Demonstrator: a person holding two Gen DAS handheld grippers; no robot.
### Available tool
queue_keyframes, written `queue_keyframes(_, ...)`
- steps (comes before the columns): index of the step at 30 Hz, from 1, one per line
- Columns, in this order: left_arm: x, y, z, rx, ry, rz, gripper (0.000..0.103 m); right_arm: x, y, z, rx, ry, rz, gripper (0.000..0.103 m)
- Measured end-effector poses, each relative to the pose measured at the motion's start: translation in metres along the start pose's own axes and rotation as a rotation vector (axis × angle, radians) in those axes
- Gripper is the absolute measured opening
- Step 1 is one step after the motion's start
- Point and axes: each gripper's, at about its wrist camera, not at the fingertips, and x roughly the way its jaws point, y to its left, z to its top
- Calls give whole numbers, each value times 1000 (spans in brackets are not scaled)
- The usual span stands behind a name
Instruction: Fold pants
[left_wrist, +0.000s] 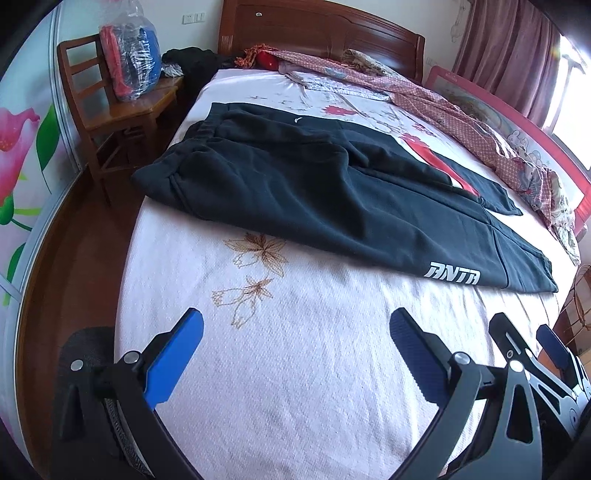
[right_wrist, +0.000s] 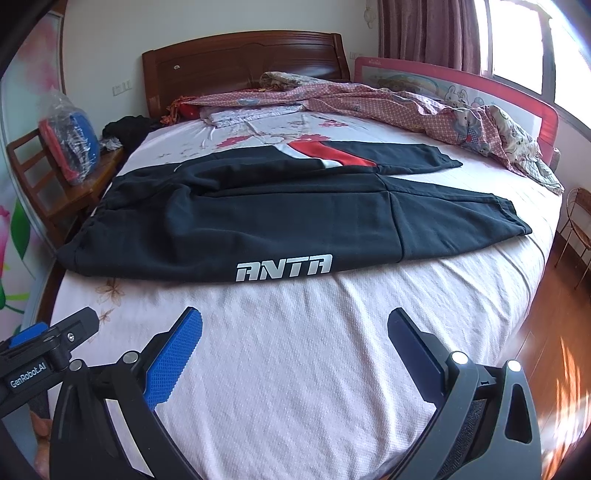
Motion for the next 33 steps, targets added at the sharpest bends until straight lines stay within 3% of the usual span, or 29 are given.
queue_keyframes(16,-8,3,2,25,-75,61,101,-7,-6,5,28,-36,5,100)
queue_keyframes(33,-4,4,2,41,-75,118,101,-5,-11,5,43,-26,-13,100)
